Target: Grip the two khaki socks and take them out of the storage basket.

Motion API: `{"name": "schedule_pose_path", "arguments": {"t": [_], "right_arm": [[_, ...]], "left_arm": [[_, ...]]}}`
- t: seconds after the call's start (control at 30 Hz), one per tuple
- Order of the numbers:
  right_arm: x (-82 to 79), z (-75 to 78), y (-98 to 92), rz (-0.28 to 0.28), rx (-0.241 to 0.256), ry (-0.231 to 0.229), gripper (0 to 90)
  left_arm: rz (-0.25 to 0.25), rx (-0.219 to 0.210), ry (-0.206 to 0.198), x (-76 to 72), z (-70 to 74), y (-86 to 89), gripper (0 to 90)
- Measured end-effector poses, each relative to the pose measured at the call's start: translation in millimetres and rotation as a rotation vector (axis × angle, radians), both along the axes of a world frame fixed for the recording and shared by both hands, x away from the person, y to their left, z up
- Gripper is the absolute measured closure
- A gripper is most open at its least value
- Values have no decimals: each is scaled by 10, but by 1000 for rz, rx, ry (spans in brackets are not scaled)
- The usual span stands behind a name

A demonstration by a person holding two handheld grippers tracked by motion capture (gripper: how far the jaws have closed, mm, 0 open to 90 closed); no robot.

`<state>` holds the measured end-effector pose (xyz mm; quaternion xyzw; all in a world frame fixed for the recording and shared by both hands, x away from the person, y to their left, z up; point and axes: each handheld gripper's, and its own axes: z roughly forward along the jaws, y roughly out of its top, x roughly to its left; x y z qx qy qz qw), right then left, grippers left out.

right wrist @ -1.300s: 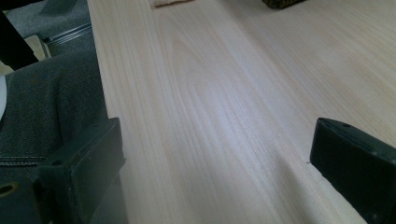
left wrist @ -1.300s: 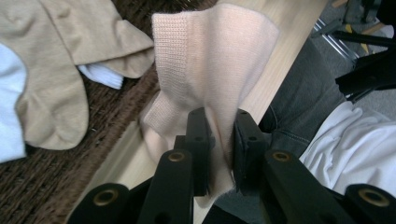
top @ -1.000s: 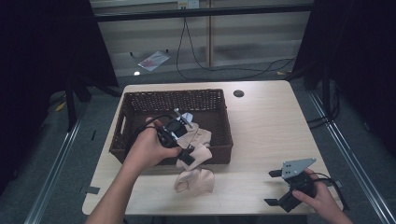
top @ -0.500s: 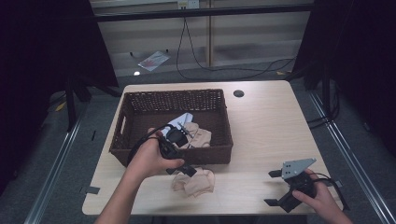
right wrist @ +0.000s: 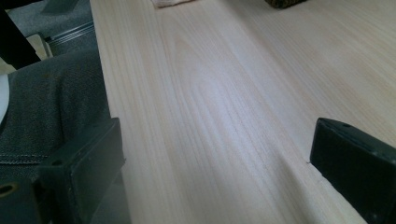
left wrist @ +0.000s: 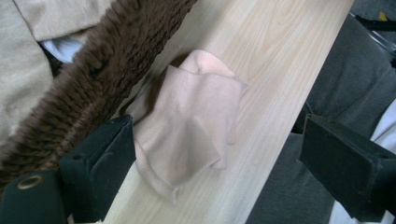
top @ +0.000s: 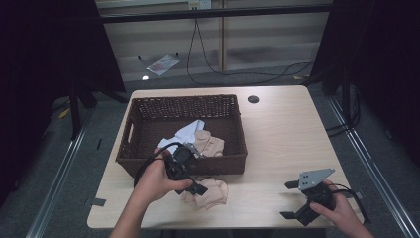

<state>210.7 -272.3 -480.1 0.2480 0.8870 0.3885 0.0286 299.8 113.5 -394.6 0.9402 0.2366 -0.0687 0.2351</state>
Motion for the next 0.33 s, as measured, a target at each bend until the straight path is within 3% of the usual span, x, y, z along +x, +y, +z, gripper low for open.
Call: {"name": "schedule_pose_path", "arguments": {"t": [0.27,0.33], "right_arm": [[-2,-5,5,-1,1,2,25],[-3,-7,8,0,1,4,25]], "left_arm": [[-21,-31,-23,-102,-228,5,95],[-38,-16,-22,-108,-250,-3,95]]}}
